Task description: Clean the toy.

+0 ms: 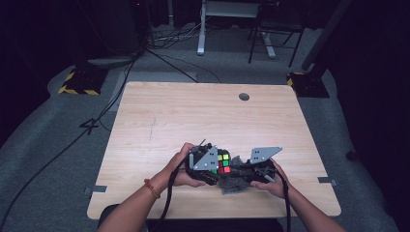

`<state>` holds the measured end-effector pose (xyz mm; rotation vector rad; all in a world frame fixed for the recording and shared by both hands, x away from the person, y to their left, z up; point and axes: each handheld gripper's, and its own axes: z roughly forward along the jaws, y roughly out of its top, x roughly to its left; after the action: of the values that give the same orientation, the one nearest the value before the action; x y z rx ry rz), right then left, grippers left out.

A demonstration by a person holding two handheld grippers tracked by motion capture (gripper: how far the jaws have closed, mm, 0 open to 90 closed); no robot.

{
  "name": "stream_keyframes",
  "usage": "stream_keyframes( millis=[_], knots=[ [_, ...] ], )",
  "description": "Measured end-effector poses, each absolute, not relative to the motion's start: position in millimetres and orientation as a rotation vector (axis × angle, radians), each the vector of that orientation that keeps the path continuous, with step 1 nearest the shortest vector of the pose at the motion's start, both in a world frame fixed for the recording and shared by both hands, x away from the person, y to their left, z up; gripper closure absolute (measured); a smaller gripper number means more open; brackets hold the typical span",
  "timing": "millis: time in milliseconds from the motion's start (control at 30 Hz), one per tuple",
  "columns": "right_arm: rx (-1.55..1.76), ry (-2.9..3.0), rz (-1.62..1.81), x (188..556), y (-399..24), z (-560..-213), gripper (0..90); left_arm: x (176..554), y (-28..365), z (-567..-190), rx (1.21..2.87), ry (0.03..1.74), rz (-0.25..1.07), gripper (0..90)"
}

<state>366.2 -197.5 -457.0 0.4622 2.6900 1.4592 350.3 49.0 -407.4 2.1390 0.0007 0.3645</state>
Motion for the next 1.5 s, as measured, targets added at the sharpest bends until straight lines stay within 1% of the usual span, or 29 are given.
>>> stream_keyframes(
  millis=[267, 667, 800, 967, 1033, 1133, 1200, 1367, 1467, 1500],
  knots=[
    [0.416, 2.655, 1.528, 365, -206, -448, 77.3, 356, 51, -412, 2.161, 0.013, 0.366, 34.2],
    [0.391, 2.589, 1.59, 363, -214, -434, 77.3, 359, 44, -429, 2.264, 0.014, 0.363, 34.2],
    [0.418, 2.571, 1.567, 365, -218, -433, 77.3, 360, 44, -431, 2.274, 0.025, 0.368, 34.2],
    [0.455, 2.521, 1.473, 366, -221, -429, 77.1, 363, 48, -431, 2.284, 0.06, 0.39, 34.2],
    [0.444, 2.507, 1.403, 365, -221, -427, 77.0, 365, 51, -431, 2.277, 0.092, 0.376, 34.2],
    [0.451, 2.507, 1.355, 366, -221, -428, 76.8, 369, 54, -433, 2.301, 0.12, 0.39, 34.2],
    [0.461, 2.505, 1.325, 367, -222, -428, 76.7, 372, 58, -434, 2.311, 0.147, 0.366, 34.2],
    [0.502, 2.51, 1.265, 372, -228, -431, 76.5, 378, 68, -438, 2.357, 0.177, 0.36, 34.2],
    [0.546, 2.526, 1.22, 378, -236, -436, 76.3, 382, 76, -442, 2.394, 0.212, 0.37, 34.2],
    [0.563, 2.535, 1.203, 379, -239, -438, 76.3, 382, 78, -443, 2.416, 0.216, 0.393, 34.2]
  ],
)
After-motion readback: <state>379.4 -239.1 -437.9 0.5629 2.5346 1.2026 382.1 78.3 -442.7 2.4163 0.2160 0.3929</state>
